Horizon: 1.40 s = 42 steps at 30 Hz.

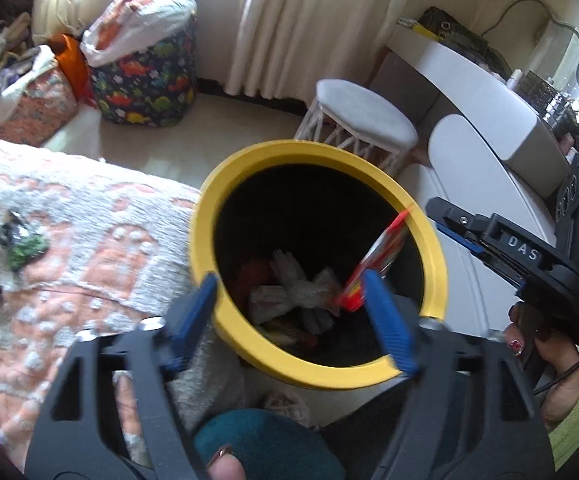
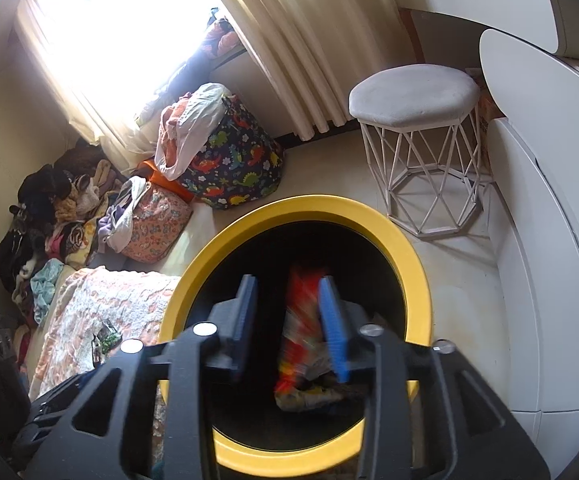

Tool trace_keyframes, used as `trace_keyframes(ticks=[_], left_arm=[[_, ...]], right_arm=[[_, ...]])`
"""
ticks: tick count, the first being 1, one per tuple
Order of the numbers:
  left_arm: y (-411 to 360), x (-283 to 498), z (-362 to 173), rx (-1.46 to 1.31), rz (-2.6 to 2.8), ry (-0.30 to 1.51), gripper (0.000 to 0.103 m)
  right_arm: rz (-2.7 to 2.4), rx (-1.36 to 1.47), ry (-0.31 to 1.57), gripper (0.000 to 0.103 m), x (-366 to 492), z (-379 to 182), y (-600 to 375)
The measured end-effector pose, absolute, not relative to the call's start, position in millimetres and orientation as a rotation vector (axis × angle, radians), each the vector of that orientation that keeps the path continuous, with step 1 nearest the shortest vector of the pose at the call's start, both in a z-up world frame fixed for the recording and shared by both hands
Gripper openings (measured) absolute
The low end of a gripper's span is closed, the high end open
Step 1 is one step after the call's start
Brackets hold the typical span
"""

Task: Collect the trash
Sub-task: 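Open both grippers to drop the chip bag and red wrapper into the bin, then move both grippers back to the bed toward the purple wrapper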

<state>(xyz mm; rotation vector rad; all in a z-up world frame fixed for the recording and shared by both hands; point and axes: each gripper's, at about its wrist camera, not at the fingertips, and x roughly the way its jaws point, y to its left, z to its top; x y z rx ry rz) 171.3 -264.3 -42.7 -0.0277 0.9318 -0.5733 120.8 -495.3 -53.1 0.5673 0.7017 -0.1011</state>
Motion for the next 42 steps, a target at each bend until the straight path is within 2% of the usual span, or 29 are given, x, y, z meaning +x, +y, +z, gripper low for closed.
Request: trace_keyframes(ticks=[3,7,12,24,42], left_arm=[[-257.8,167.3,-34.3,-0.028,-0.544,0.891,0.092],[-249.8,162.7,-24.0,-0.026,-0.51,0.85,0.092],[-239.7,156.0,-12.3,-0.013,-0.47,0.796,0.092],[-209.2,146.2,7.5,-0.019,-0.398,0.72,0.092],[-157.8,139.5,18.5,-0.051,-0.29,0.649,0.092]], right_arm=[[-0.1,0.558,0.693,0.047,119.6,-50.3,-493.3],[-0.091,0.542,0.68,0.058,117.9,-45.3,-487.0],[-0.073,0.511,0.664,0.064,116.3,-38.0,-477.9],[0.009,0.452,0.626,0.07,111.2,-13.9,-445.5],[0.149,0.32,0.586,0.073,102.9,0.9,-389.6]])
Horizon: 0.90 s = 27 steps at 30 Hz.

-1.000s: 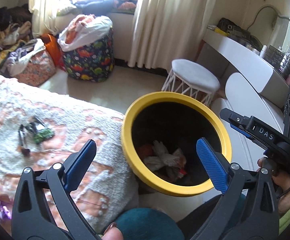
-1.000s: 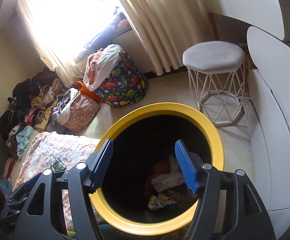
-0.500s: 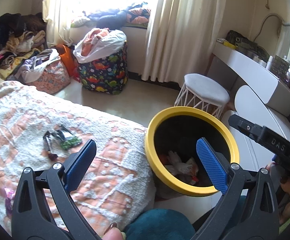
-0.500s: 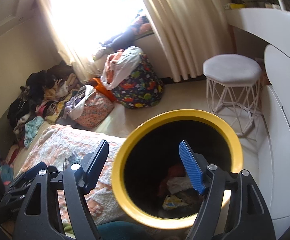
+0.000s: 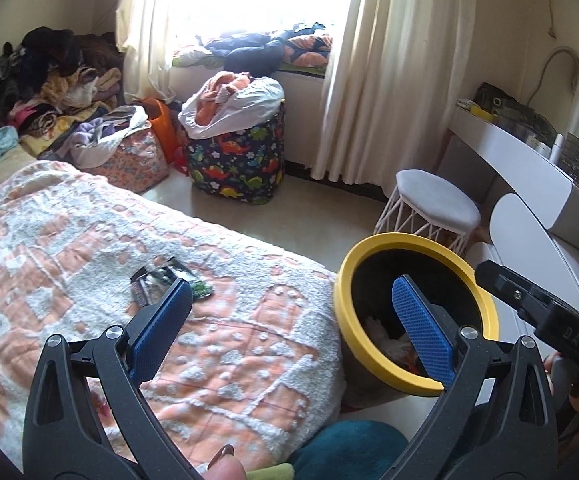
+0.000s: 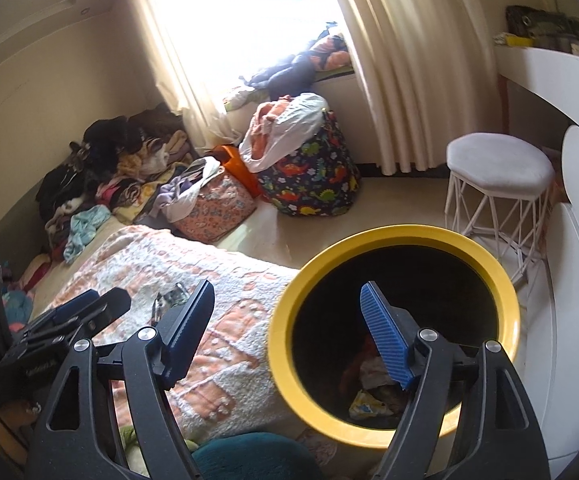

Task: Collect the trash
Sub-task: 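Move both grippers back to the bed toward the purple wrapper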

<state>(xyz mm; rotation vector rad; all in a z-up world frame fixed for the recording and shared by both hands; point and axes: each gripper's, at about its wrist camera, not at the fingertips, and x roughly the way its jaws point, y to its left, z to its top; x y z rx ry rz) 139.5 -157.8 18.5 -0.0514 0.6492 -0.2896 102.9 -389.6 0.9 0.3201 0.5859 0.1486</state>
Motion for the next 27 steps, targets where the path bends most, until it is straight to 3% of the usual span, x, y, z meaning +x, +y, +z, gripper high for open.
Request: trace_keyframes(ticks=[27], left_arm=[[-77.9,132.5,8.4,-0.136,-0.129,0.638,0.092]], right_arm=[[0.344,0.179,0.612,0.074,101.0,9.7,-302.5]])
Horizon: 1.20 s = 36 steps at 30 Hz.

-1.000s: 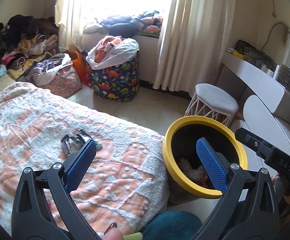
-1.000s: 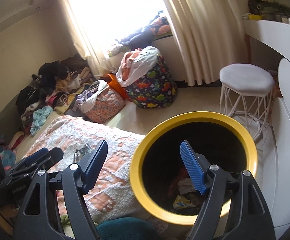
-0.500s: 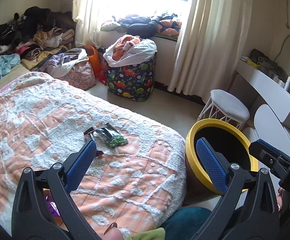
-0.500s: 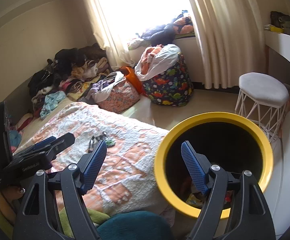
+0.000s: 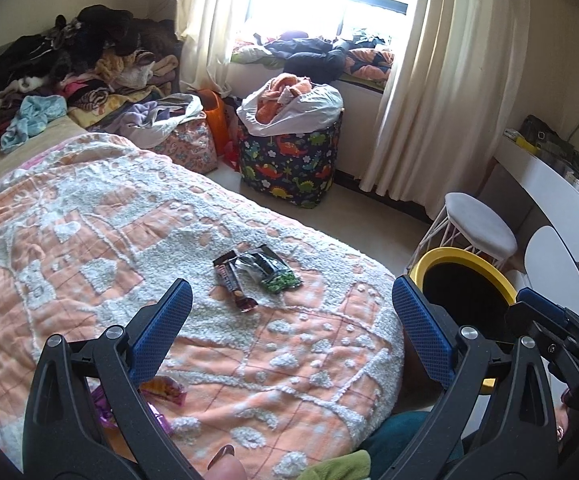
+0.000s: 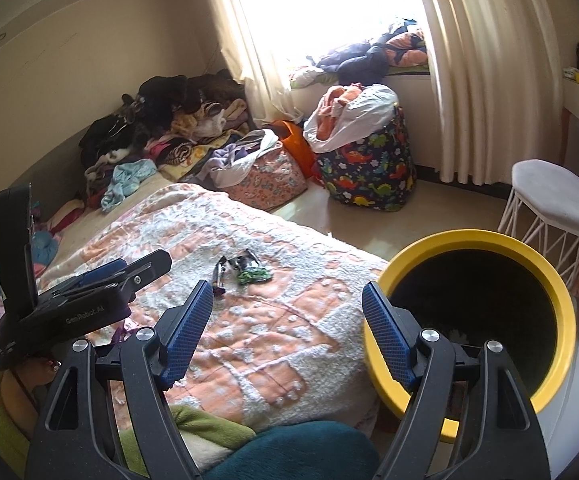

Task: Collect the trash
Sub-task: 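Move both grippers back to the bed toward the purple wrapper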

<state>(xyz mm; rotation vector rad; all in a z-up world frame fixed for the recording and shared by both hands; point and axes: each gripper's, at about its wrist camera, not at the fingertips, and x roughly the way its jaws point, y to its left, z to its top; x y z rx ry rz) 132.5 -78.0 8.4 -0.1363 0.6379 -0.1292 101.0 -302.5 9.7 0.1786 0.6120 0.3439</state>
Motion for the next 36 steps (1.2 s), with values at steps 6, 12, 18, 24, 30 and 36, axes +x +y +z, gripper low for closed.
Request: trace_keyframes(ticks=[6,12,18,24,30,36], left_arm=[[-57.5,129.5,8.2,-0.143,-0.09,0.626,0.092],[-31.5,127.6,5.3,-0.166,-0.045,0.63,0.092],[-5.0,125.1,2.8,-0.187,-0.002,0.629,0.092],[17.7,121.2,-3.9,-0.198,0.037,0.636,0.092],[38.3,114.1,-15.0,-0.206,0.072,0.662,0.092],[52.9,104.9,-33.7,-0.22,0.086,0.724,0.092]], right_arm=[[0.375,0.152,0.627,0.074,110.2,8.0,-280.6],[0.404,0.128,0.645,0.074,119.5,5.1,-260.8],[0.432,0.107,0.667,0.074,128.7,1.5,-239.4],[0.457,0.078,0.682,0.074,138.5,-2.6,-218.3],[0.483,0.059,0.708,0.074,151.5,-10.6,-202.5],[0.497,0.04,0.743,0.074,168.0,-20.9,-188.3]])
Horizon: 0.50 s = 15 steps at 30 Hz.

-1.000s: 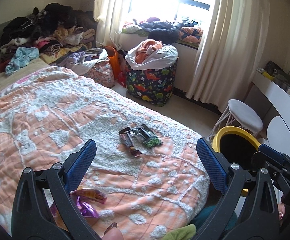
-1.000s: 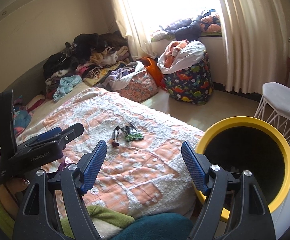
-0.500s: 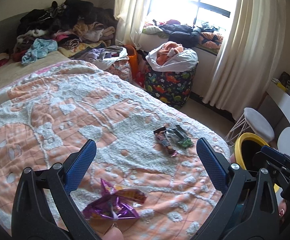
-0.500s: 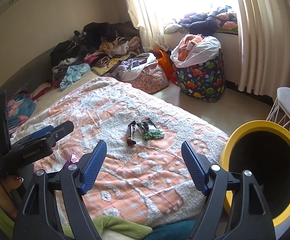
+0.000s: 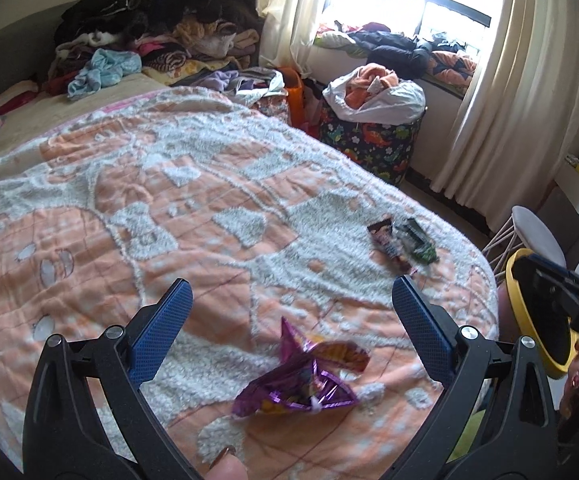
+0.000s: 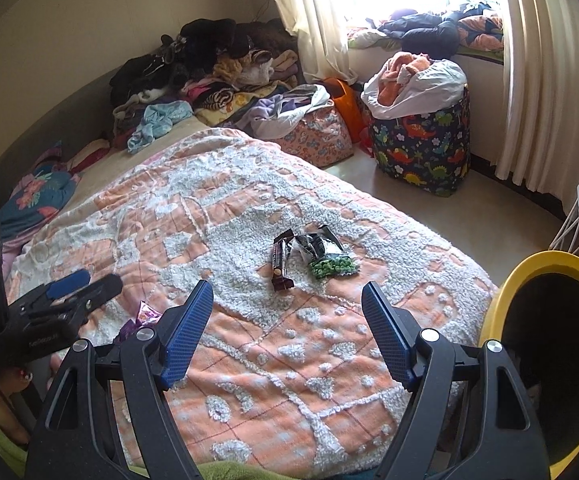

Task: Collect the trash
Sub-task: 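Move both grippers back to the bed toward the purple wrapper, then grasp the purple candy wrapper with left gripper while right grasps chocolate bar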

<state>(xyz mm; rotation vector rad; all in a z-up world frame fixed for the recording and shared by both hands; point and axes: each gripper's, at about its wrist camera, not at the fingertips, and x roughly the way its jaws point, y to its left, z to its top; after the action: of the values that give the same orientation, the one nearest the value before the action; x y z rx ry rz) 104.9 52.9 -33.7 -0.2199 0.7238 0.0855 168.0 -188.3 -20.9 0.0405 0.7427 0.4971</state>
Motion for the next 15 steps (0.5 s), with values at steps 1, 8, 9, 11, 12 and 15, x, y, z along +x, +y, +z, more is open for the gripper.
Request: trace_keyframes(ticks=[1,8,9,11,12,15], left_arm=[[54.2,102.5,-37.6,-0.222,0.084,0.738,0.092],[59.3,91.8,-66.8,-0.28,0.062,0.836,0.092],[59.9,91.6,-70.0,-0.292,0.06,0.848,0.092],[61.9,92.8,-75.2,-0.316,0.054,0.868,0.092],[63.2,92.9,-77.4,-0.326,0.055,0.876,0.092],[64.4,93.3,-81.9,-0.344,0.049,0.891,0.087]], right_arm=[[0.499,0.04,0.751,0.072,171.7,-23.2,-186.1],[0.523,0.03,0.806,0.063,192.5,-39.0,-174.4],[0.524,0.025,0.814,0.062,195.3,-41.1,-171.8],[0.532,0.018,0.832,0.06,200.8,-46.4,-166.1],[0.536,0.015,0.843,0.059,204.4,-49.6,-162.9],[0.548,0.009,0.864,0.057,212.2,-56.7,-154.1]])
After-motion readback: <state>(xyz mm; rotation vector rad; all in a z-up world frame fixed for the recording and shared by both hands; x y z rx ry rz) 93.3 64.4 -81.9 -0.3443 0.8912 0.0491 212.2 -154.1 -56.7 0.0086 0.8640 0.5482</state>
